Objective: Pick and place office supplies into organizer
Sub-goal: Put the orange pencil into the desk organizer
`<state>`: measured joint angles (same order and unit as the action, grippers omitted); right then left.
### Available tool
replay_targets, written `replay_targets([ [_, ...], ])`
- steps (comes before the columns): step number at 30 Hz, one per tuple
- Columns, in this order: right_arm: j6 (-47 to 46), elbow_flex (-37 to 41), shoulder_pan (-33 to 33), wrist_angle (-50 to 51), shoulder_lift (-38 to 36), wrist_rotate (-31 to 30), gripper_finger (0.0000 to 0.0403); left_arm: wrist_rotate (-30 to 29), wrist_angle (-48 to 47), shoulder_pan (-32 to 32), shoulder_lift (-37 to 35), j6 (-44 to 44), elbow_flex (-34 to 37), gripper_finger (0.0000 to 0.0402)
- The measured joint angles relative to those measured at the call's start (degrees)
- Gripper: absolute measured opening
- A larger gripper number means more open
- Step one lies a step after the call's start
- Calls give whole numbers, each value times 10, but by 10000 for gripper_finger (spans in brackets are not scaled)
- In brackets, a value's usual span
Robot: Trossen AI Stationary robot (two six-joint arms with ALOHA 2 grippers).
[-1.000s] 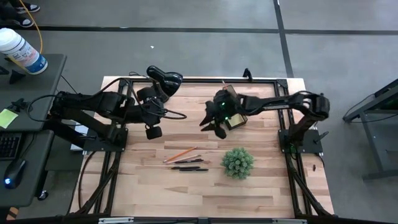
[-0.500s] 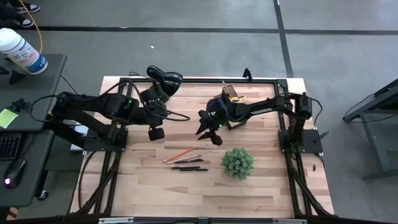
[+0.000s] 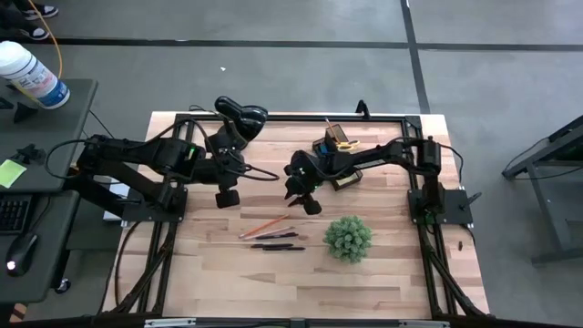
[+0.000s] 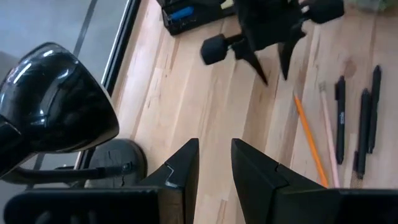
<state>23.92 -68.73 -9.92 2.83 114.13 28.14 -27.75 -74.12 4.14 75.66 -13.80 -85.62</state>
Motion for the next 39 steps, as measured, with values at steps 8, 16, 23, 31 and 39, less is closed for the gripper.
replay_targets([
  [8,19,0,23,-4,12,-6,117,-34,6,0,0,0,0,83],
  [16,23,0,47,-13,12,-26,114,-34,8,0,0,0,0,83],
  [23,21,0,48,-26,23,-47,114,-35,12,0,0,0,0,83],
  [31,21,0,55,-18,37,-46,114,-41,12,0,0,0,0,83],
  [39,21,0,56,-26,41,-48,114,-52,12,0,0,0,0,83],
])
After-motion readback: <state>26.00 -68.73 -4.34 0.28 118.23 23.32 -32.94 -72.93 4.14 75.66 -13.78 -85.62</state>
